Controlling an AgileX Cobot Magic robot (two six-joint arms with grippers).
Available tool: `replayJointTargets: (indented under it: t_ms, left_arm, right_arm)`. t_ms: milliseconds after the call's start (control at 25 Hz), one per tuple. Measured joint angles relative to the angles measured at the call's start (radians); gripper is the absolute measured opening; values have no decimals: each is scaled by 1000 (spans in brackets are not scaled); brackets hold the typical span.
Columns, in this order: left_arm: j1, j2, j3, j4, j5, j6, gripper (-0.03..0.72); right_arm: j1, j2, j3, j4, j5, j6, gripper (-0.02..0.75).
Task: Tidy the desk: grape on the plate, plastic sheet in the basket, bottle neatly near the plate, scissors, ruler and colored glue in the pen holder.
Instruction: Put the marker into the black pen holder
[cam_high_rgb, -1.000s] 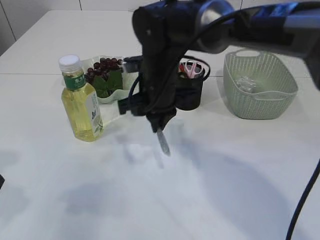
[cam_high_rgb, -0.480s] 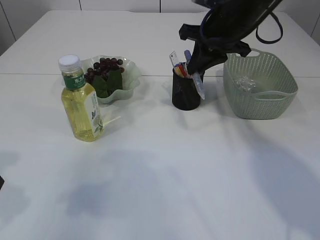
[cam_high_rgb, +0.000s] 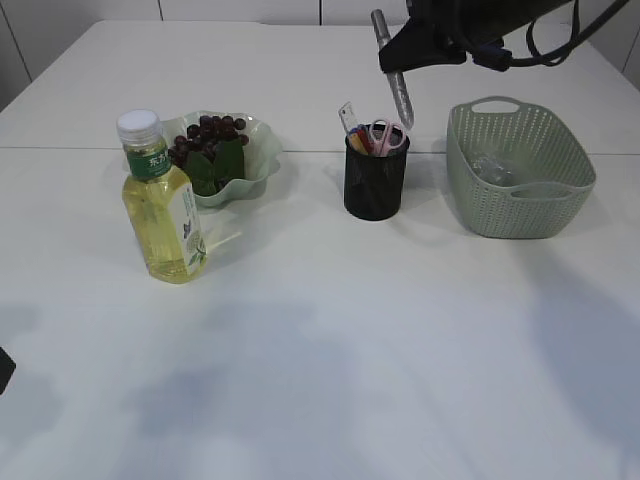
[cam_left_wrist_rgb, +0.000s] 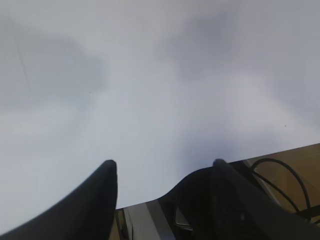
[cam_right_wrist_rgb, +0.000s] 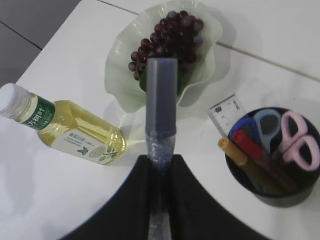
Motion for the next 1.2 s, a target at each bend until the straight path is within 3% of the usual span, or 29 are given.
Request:
replayJointTargets:
  t_ms: [280,680,960,1200]
  left_arm:
    - [0,0,0,0,6,0,433]
    - [0,0,0,-2,6,0,433]
    - [0,0,0,-2,6,0,433]
    - [0,0,0,-2,6,0,433]
  right_arm:
    - [-2,28,0,127,-86,-291,86]
    - [-2,153,0,223,-266,-471,86]
    - [-2,207,0,380,-290,-673,86]
    - [-2,238,0,405,-309,-735,86]
